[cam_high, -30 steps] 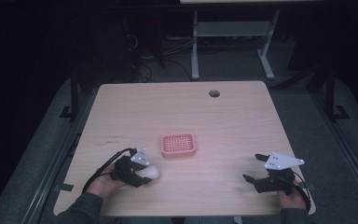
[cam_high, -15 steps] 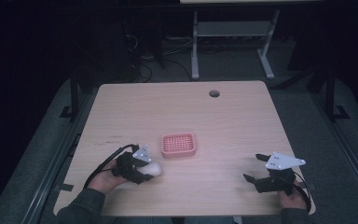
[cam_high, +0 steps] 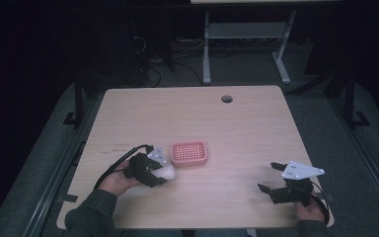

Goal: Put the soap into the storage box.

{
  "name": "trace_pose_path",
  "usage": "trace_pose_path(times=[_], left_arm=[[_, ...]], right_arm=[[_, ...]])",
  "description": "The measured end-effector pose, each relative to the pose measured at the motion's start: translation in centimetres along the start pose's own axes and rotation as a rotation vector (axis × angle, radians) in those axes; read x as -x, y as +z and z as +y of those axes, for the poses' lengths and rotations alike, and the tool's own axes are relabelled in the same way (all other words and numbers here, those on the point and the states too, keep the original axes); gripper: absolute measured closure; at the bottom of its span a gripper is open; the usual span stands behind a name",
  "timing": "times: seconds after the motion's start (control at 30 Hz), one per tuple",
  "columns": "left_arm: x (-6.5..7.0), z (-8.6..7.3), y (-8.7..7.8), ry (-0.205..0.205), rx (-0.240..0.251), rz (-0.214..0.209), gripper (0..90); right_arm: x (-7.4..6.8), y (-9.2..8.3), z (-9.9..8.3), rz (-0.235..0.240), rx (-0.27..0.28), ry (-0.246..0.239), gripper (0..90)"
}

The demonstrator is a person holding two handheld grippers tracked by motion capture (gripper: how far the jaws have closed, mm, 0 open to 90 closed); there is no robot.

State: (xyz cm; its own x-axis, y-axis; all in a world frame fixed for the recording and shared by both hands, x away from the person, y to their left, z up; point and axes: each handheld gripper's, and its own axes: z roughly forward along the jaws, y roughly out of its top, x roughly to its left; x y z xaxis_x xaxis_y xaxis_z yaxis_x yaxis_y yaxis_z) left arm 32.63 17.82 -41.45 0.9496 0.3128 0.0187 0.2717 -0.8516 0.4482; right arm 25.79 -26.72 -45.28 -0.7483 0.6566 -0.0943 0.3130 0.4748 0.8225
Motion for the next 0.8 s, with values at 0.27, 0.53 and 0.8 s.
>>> trace_pose_path(times=[0.27,0.53,0.8], left_arm=[[-0.6,0.9,-0.4,0.011,-0.017,-0.001,49.4],[-1.0,1.9,-0.7,0.023,-0.025,0.003,49.4],[-1.5,3.0,-1.0,0.036,-0.023,0.008,49.4]], right_arm=[[0.0,-0.1,0.0,0.000,0.006,-0.001,13.7],[0.1,-0.1,0.0,-0.001,0.009,-0.002,13.7],[0.0,-0.3,0.0,-0.004,0.022,0.002,13.7]])
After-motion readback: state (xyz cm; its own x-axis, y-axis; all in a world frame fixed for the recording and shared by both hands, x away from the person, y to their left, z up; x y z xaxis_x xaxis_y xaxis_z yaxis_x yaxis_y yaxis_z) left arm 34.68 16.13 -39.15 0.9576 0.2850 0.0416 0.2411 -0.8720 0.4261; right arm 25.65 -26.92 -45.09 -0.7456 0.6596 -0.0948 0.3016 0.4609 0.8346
